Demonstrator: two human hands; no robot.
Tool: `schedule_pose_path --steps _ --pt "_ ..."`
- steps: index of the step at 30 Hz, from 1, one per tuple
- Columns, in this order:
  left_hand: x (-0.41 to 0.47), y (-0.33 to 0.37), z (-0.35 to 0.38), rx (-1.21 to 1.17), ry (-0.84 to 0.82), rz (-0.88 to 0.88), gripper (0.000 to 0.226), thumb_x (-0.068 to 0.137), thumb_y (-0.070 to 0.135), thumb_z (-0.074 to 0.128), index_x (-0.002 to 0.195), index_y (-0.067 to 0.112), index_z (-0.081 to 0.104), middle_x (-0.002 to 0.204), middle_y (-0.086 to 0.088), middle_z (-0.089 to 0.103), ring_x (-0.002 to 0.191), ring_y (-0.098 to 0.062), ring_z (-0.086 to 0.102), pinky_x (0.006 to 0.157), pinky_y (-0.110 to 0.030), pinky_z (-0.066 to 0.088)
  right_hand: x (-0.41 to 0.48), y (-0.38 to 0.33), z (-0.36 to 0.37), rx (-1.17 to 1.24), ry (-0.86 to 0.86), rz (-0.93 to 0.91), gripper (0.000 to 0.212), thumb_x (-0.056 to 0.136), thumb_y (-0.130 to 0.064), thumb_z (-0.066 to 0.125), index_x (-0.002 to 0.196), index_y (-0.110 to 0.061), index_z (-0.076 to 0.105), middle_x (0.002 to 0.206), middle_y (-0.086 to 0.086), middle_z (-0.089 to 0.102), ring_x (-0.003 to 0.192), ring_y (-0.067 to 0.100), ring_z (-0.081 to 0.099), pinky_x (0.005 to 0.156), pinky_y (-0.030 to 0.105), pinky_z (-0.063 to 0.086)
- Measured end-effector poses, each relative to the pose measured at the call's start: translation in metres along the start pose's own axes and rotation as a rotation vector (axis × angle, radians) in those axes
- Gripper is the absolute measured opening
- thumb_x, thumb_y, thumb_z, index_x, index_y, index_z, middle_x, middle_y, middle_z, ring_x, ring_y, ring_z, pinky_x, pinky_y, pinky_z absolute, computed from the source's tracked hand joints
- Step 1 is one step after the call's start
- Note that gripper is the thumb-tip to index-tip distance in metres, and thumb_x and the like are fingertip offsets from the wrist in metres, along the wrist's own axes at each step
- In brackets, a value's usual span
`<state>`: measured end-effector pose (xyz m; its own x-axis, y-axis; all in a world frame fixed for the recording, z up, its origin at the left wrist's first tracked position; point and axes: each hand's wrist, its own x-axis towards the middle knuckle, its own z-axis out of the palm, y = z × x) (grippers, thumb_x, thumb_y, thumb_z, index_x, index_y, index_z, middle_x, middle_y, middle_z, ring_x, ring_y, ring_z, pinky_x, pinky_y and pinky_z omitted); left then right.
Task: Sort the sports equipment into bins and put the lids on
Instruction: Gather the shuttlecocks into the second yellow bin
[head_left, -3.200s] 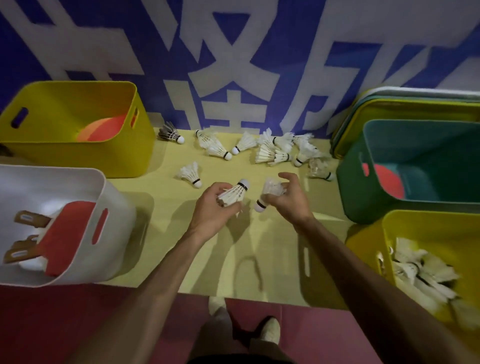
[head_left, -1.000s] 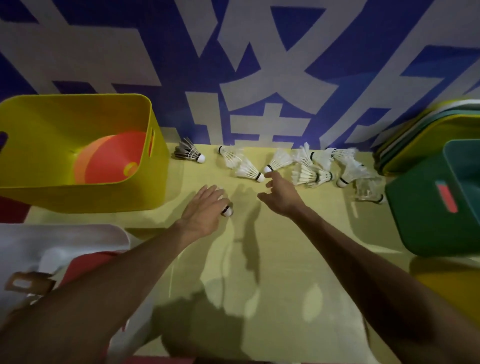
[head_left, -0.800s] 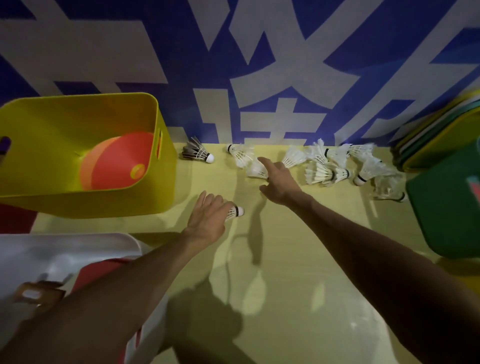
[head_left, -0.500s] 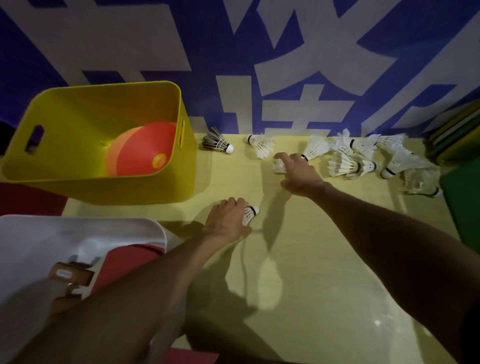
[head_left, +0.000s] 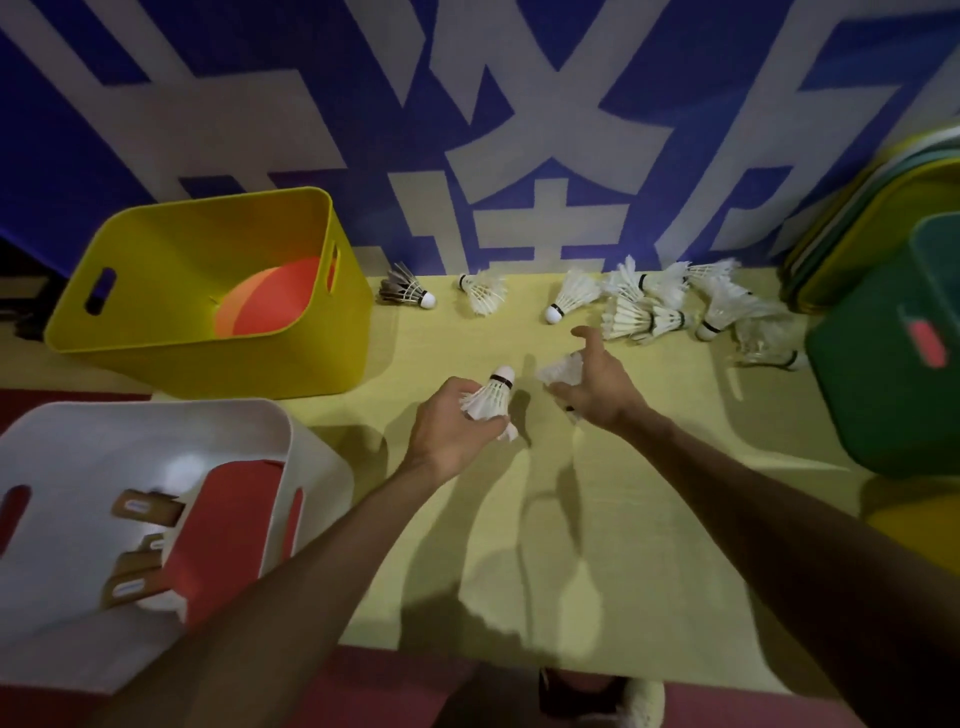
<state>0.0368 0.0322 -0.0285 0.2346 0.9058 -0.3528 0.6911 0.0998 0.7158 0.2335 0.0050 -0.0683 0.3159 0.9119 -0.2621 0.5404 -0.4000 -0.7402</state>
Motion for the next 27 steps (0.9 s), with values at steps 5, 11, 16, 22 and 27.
schedule_pose_path --steps 5,11,16,22,27 --pt "-0.049 0.06 0.02 -0.264 0.082 0.043 0.046 0.072 0.028 0.081 0.112 0.02 0.06 0.096 0.005 0.064 0.076 -0.007 0.059 0.064 -0.022 0.047 -0.042 -0.004 -0.08 0.089 0.032 -0.043 0.089 0.073 -0.011 0.072 0.145 -0.018 0.02 0.135 0.012 0.04 0.117 0.027 0.048 0.082 0.031 0.049" --pt "-0.108 0.147 0.064 -0.421 0.008 0.148 0.04 0.078 0.034 0.075 0.113 0.03 0.059 0.106 0.003 0.066 0.095 -0.016 0.064 0.088 -0.033 0.053 -0.106 0.01 -0.197 -0.041 0.116 -0.07 0.078 0.068 -0.027 0.081 0.135 -0.018 0.044 0.132 0.007 0.046 0.111 0.022 0.051 0.081 0.027 0.043" --pt "-0.154 0.209 0.11 -0.479 -0.107 0.259 0.037 0.08 0.033 0.074 0.112 0.025 0.058 0.103 -0.002 0.066 0.094 -0.018 0.064 0.088 -0.034 0.053 -0.166 0.048 -0.275 -0.02 0.2 -0.097 0.061 0.071 -0.037 0.079 0.123 -0.015 0.055 0.113 0.002 0.058 0.1 0.018 0.057 0.081 0.028 0.046" --pt "-0.193 0.253 0.171 -0.43 -0.288 0.35 0.035 0.082 0.038 0.069 0.112 0.025 0.057 0.109 0.0 0.066 0.094 -0.012 0.065 0.082 -0.03 0.056 -0.233 0.111 -0.327 0.152 0.232 0.006 0.066 0.075 -0.041 0.076 0.129 -0.014 0.05 0.114 0.004 0.06 0.098 0.02 0.063 0.085 0.041 0.056" --pt "-0.212 0.257 0.22 -0.267 -0.448 0.372 0.043 0.078 0.049 0.069 0.113 0.028 0.056 0.107 0.004 0.066 0.094 -0.009 0.065 0.09 -0.033 0.054 -0.278 0.157 -0.346 0.14 0.204 0.112 0.077 0.078 -0.044 0.073 0.139 -0.017 0.034 0.115 0.006 0.057 0.087 0.021 0.065 0.065 0.035 0.056"
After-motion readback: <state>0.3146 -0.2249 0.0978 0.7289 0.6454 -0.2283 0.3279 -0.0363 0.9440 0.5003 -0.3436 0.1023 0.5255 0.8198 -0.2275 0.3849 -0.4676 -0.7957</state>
